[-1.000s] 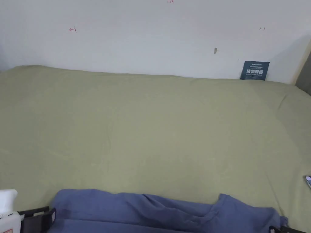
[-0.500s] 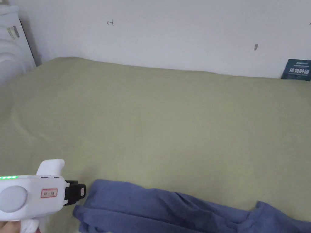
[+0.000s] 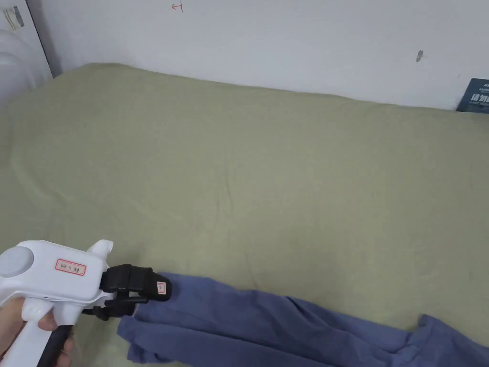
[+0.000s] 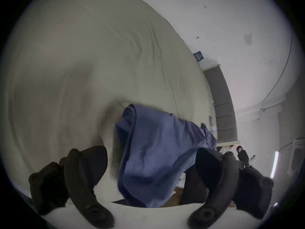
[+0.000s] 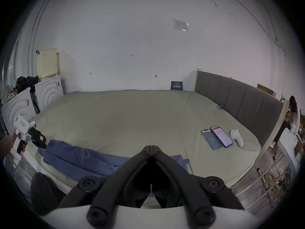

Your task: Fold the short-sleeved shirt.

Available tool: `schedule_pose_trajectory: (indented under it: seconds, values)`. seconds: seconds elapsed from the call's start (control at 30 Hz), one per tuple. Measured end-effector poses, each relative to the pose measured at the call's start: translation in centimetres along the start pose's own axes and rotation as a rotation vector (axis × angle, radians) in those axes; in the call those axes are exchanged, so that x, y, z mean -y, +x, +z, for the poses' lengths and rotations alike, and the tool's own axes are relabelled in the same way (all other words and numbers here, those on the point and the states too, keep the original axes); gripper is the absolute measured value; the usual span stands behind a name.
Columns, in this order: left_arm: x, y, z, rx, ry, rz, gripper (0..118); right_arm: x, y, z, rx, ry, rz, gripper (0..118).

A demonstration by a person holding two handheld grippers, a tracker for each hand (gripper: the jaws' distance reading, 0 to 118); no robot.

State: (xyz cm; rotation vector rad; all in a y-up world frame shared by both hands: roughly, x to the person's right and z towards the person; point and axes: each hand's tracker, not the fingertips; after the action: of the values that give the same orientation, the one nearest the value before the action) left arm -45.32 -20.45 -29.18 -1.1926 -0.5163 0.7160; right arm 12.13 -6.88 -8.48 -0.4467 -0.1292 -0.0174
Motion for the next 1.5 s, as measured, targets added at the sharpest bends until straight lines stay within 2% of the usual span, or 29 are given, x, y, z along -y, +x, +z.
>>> schedule_pose_trajectory:
  seconds: [0.03, 0.17, 0.2, 0.23, 0.27, 0.3, 0.33, 0.37, 0.43, 0.63, 0.77, 0.93, 1.2, 1.37, 1.5]
  values:
    - [0.1, -0.3, -0.6, -0.003, -0.014, 0.016, 111, 0.0, 0.0, -0.1, 0.002, -0.003, -0.003, 0]
    - [0.7, -0.5, -3.5, 0.160, -0.047, 0.041, 110, 0.0, 0.1, -0.3, -0.013, -0.022, -0.021, 0]
    - [0.8, -0.5, -3.9, 0.139, -0.038, 0.039, 106, 0.1, 0.1, -0.3, -0.014, -0.025, -0.023, 0]
    - [0.4, -0.1, -4.1, 0.119, -0.031, 0.045, 87, 0.1, 0.1, -0.3, -0.012, -0.027, -0.024, 0]
    - [0.3, -0.1, -3.8, 0.108, 0.002, 0.072, 87, 0.4, 0.3, -0.4, -0.018, -0.032, -0.023, 0]
    - [0.3, -0.2, -3.5, 0.112, 0.004, 0.060, 77, 0.5, 0.3, -0.4, -0.020, -0.032, -0.023, 0]
    - [0.2, -0.3, -3.4, 0.039, 0.035, 0.048, 45, 0.6, 0.3, -0.3, -0.020, -0.032, -0.024, 0]
    - [0.1, -0.2, -3.3, -0.041, 0.058, 0.040, 8, 0.7, 0.4, -0.2, -0.027, -0.037, -0.026, 0]
    - [-0.7, -0.3, -2.5, -0.002, 0.033, 0.038, 8, 0.6, 0.4, -0.2, -0.037, -0.038, -0.036, 0]
    - [0.8, 1.3, 1.4, -0.053, 0.151, 0.075, 8, -0.2, 0.5, -0.1, -0.067, -0.020, -0.020, 0]
    - [1.5, 0.6, 6.2, -0.142, 0.224, 0.132, 8, -0.7, 0.3, -0.3, -0.102, 0.004, -0.012, 0]
    - [2.6, 2.5, 9.5, -0.283, 0.230, 0.106, 8, -0.7, 0.2, -0.4, -0.140, 0.010, -0.015, 0]
    - [3.5, 14.6, 5.8, -0.344, 0.194, -0.156, 8, 0.0, 0.7, 0.1, -0.156, 0.000, -0.030, 0]
    - [4.8, 21.1, -0.6, -0.371, 0.130, -0.293, 8, 0.5, 1.6, 0.5, -0.158, -0.005, -0.053, 0]
    - [6.0, 22.8, -7.5, -0.398, 0.060, -0.362, 8, 0.8, 2.3, 0.8, -0.157, -0.010, -0.075, 0]
